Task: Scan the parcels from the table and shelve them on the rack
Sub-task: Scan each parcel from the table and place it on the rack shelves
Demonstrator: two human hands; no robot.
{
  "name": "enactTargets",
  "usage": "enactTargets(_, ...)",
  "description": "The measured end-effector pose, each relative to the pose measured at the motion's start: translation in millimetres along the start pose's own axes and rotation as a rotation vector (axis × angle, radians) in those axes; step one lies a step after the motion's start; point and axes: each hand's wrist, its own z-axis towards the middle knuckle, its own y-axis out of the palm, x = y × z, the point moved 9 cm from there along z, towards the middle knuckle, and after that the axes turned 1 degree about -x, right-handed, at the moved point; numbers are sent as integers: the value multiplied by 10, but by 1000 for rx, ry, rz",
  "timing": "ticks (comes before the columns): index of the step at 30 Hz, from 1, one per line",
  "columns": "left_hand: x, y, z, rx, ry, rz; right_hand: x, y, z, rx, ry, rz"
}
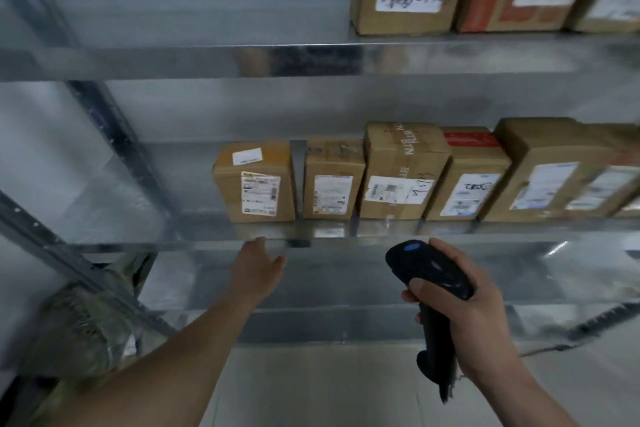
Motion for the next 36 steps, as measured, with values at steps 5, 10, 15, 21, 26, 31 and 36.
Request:
enactTargets(5, 1035, 399, -655, -14, 207, 44, -169, -856, -358, 71, -9, 19)
enactTargets(10, 2251, 993, -1239, -61, 453, 138, -372, -1895, -683, 197, -50, 44)
enactTargets(15, 3427, 1615, -1815, -109, 713, 290, -548, -2972, -1018, 369, -101, 30)
enactTargets(21, 4682, 2386, -2474, -192, 960, 372, -707, -4150, -1450, 607, -143, 27)
enactTargets(26, 5676, 3076, -3037, -251, 1134, 394, -804, -5094, -1771, 812, -169, 21)
enactTargets(31, 6705, 3774, -3567, -341, 1312, 350, -912, -5991, -1949, 995, -164, 19)
enactTargets(36, 7671, 4388, -4115, -378, 1482, 360, -1052, -6776, -2112, 1155, -176, 21)
